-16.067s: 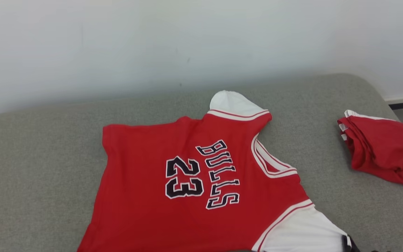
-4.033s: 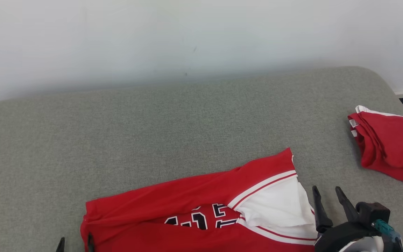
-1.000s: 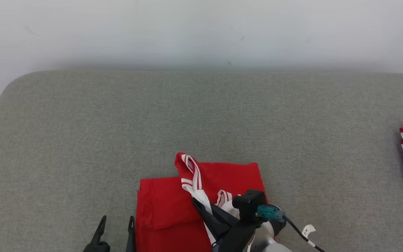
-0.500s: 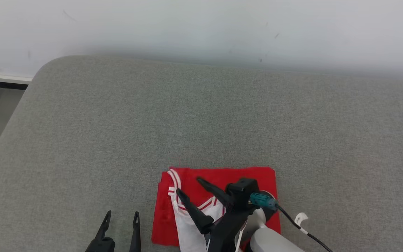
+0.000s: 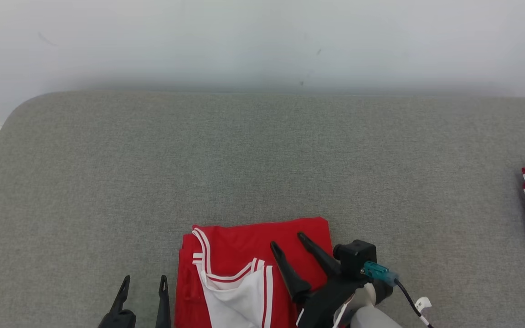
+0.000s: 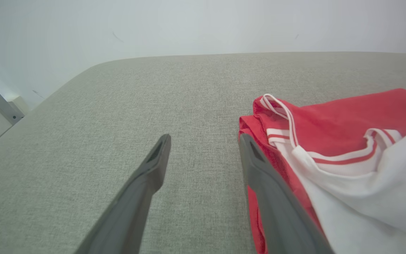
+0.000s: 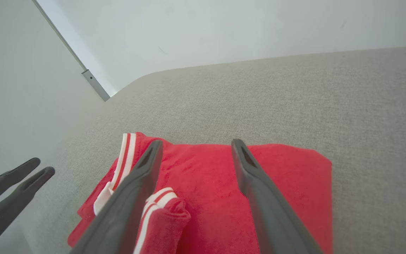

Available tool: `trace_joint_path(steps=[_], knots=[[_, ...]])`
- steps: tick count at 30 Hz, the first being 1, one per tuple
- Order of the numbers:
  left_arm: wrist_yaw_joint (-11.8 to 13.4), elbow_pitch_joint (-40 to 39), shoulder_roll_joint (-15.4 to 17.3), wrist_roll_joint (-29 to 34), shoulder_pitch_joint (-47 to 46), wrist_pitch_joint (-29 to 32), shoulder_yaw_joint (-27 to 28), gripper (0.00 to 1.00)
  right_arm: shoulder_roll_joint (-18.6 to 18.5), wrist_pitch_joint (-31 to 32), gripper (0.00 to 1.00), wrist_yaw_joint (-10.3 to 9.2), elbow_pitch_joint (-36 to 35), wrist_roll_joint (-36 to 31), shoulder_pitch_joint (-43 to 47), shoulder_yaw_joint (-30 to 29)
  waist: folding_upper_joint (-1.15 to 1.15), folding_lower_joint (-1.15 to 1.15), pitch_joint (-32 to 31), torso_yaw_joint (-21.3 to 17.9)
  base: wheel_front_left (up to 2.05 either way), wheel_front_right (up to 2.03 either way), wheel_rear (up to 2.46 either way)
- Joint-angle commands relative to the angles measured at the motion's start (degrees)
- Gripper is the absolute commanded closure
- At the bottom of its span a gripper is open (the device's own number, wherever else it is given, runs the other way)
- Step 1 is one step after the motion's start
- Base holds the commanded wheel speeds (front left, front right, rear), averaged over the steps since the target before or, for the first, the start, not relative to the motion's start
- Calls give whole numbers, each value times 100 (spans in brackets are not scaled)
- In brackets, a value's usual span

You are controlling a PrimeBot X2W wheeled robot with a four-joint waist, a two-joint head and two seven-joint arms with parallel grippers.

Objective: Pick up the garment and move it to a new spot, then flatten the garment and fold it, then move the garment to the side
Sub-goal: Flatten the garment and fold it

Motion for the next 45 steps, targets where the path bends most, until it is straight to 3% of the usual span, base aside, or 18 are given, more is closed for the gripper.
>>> trace_joint_path(steps=[1, 16, 17, 18, 20, 21, 28, 29, 30, 31, 32, 39, 45], knots=[[-6, -13, -4, 31, 73, -15, 20, 0, 17, -16, 0, -17, -59, 127, 144, 31, 0, 0, -67, -97, 0, 0, 0], [-32, 13, -3, 4, 103, -15, 83, 0, -64, 502, 0, -17, -532, 445, 690, 451, 0, 0, -111, -160, 0, 0, 0], [-34, 10, -4, 2, 102, -15, 78, 0, -61, 529, 7, -17, -539, 444, 680, 488, 0, 0, -109, -144, 0, 0, 0], [-31, 9, -4, -4, 109, -15, 78, 0, -58, 551, 23, -17, -544, 427, 663, 525, 0, 0, -109, -131, 0, 0, 0], [-12, 4, -3, -15, 130, -15, 95, 0, -51, 599, 94, -17, -568, 415, 629, 631, 0, 0, -107, -107, 0, 0, 0], [-11, 1, -3, -17, 140, -15, 107, 0, -51, 581, 100, -17, -593, 423, 607, 658, 0, 0, -108, -99, 0, 0, 0], [-11, -17, -5, 14, 184, -15, 219, 0, -116, 769, 100, -17, -1134, 874, 517, 1387, 0, 0, -118, -154, 0, 0, 0], [-12, -18, -5, 13, 187, -15, 236, 0, -169, 808, 76, -17, -1287, 1040, 512, 1545, 0, 0, -122, -183, 0, 0, 0], [-12, -18, -5, 13, 187, -15, 236, 0, -169, 808, 76, -17, -1287, 1040, 512, 1545, 0, 0, -122, -183, 0, 0, 0], [-16, -15, -4, 9, 185, -15, 238, 0, -248, 793, 24, -17, -1437, 1162, 489, 1659, 0, 0, -121, -211, 0, 0, 0], [-17, -9, -5, 7, 179, -15, 241, 0, -408, 762, 0, -17, -1682, 1394, 437, 1873, 0, 0, -120, -273, 0, 0, 0], [-2, -11, -4, 18, 135, -15, 255, 0, -713, 301, 0, -17, -1759, 1502, 291, 1776, 0, 0, -139, -463, 0, 0, 0], [8, -30, -4, 35, 102, -15, 283, 0, -586, -115, 0, -17, -1108, 770, 378, 802, 0, 0, -165, -571, 0, 0, 0]])
